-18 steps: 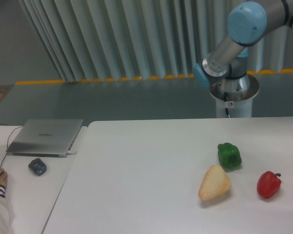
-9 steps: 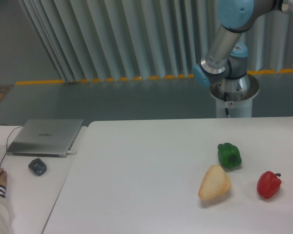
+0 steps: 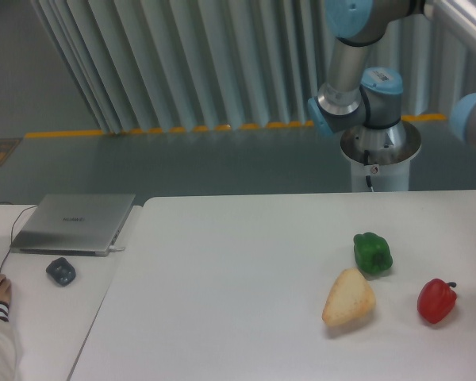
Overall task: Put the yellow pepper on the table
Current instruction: 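Lower the gripper holding the yellow pepper toward the table, then set the yellow pepper on the table beside the red pepper and open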
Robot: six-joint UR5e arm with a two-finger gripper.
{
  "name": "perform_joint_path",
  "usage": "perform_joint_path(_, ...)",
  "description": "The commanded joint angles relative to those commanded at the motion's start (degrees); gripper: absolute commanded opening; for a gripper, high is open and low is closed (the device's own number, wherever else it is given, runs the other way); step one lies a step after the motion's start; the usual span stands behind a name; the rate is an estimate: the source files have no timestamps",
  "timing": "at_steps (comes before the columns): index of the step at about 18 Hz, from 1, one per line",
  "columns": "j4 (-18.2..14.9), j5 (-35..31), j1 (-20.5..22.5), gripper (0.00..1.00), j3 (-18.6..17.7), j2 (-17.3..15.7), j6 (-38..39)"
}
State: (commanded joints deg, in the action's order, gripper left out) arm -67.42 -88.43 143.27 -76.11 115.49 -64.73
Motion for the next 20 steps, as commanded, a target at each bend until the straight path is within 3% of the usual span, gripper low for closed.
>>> perform_joint_path(3,11.58,1.95,-2.90,0.45,-0.87,1.84,13.37)
perform_joint_path(4,13.18,1.51,-3.95,0.45,-1.14,2.37,14.18)
perform_joint_path(8,13.81,-1.47,-5.54,0.45,-1.49,3.25,13.84)
perform_joint_path(11,13.81,-8.83,-8.00,0.45,-2.11,4.39,11.73)
perform_joint_path(20,14.87,-13.70,-10.82,0.48,-4.66,6.77,14.19)
